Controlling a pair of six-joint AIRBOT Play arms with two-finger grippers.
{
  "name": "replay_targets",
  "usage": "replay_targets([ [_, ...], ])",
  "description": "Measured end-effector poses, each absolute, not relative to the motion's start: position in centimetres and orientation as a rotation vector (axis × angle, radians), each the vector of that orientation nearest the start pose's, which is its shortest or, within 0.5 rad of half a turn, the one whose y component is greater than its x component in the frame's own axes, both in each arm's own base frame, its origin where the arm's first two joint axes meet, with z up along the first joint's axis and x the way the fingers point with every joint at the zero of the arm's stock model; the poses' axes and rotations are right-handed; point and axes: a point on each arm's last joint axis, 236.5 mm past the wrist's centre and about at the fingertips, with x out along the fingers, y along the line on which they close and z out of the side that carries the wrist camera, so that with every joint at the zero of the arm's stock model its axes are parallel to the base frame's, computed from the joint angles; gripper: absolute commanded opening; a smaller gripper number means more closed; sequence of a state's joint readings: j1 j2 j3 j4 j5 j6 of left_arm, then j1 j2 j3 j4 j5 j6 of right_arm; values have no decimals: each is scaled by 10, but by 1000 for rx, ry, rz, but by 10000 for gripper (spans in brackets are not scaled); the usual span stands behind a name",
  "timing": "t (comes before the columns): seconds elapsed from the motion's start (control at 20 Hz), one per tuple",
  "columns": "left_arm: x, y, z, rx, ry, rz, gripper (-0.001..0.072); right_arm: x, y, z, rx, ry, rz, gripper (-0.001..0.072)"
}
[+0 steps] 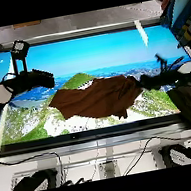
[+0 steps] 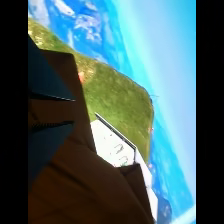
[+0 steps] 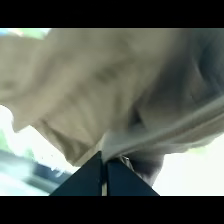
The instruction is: Fold the clothes and pants, and hang the long-sleeved shirts on hangers.
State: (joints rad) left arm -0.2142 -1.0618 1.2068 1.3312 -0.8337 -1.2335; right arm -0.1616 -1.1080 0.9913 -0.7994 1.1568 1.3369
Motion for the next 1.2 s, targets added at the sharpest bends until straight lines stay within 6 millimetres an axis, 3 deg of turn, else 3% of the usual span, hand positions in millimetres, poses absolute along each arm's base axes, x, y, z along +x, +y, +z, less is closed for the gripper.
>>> replay_targets([
  [0.05,418,-123,157,177,679,-401,370,366,89,95,535,1015,407,13],
  [0.15,416,-97,133,169,786,-324,372,361,77,137,400,906,390,13],
  [0.3,405,-60,83,131,997,-237,374,340,56,163,224,856,330,14],
  [0.45,391,-49,32,72,1167,-249,384,322,43,162,139,889,294,14],
  [0.55,382,-54,0,11,1258,-301,517,316,39,152,119,920,278,14],
  [0.65,376,-66,-25,-80,1324,-364,517,313,36,141,115,942,266,14],
  [0.9,379,-106,-67,-345,1394,-491,509,313,33,113,131,973,249,14],
  [1.2,386,-121,-105,-483,1430,-502,508,314,35,103,154,975,249,15],
])
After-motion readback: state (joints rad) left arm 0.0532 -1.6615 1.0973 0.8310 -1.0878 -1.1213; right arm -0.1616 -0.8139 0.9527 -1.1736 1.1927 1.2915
